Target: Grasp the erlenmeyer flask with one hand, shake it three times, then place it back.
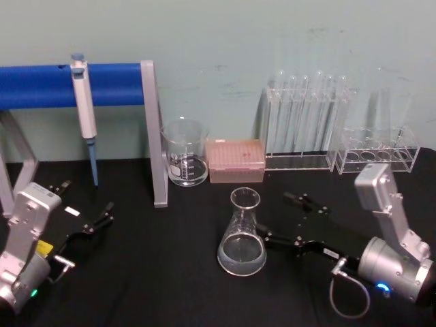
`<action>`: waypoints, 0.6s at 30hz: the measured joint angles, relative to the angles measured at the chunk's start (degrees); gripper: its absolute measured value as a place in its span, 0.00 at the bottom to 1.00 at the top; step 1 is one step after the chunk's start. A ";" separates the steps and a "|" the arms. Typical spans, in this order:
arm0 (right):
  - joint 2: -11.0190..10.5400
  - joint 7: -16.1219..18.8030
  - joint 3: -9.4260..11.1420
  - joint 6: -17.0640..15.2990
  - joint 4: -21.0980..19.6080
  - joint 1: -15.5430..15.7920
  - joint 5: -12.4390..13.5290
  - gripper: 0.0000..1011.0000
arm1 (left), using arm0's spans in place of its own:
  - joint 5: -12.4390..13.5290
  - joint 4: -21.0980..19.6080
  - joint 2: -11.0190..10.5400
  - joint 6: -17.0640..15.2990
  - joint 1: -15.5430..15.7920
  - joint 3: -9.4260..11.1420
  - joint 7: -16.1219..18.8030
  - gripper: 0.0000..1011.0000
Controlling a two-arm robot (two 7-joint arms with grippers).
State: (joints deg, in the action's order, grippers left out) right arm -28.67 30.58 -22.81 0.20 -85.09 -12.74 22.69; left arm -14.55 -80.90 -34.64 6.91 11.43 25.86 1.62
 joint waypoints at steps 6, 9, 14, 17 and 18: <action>-0.35 -4.13 2.92 -0.61 -1.08 1.90 0.65 0.99 | 0.00 0.00 0.00 0.00 0.00 0.00 0.00 0.99; 0.57 -8.40 5.25 -1.04 -0.89 2.55 0.37 0.99 | 0.00 0.00 0.00 0.00 0.00 0.00 0.00 0.99; 2.42 -13.98 7.60 -1.92 0.61 2.55 -1.44 0.99 | 0.00 0.00 0.00 0.00 0.00 0.00 0.00 0.99; 3.75 -17.67 8.70 -2.44 1.69 2.18 -3.10 0.99 | 0.00 0.00 0.00 0.00 0.00 0.00 0.00 0.99; 4.06 -18.38 8.90 -2.51 1.99 2.06 -3.45 0.99 | 0.00 0.00 0.00 0.00 0.00 0.00 0.00 0.99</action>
State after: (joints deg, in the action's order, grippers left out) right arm -24.61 12.20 -13.91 -2.31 -83.11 -10.69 19.24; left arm -14.55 -80.90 -34.65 6.91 11.43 25.86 1.62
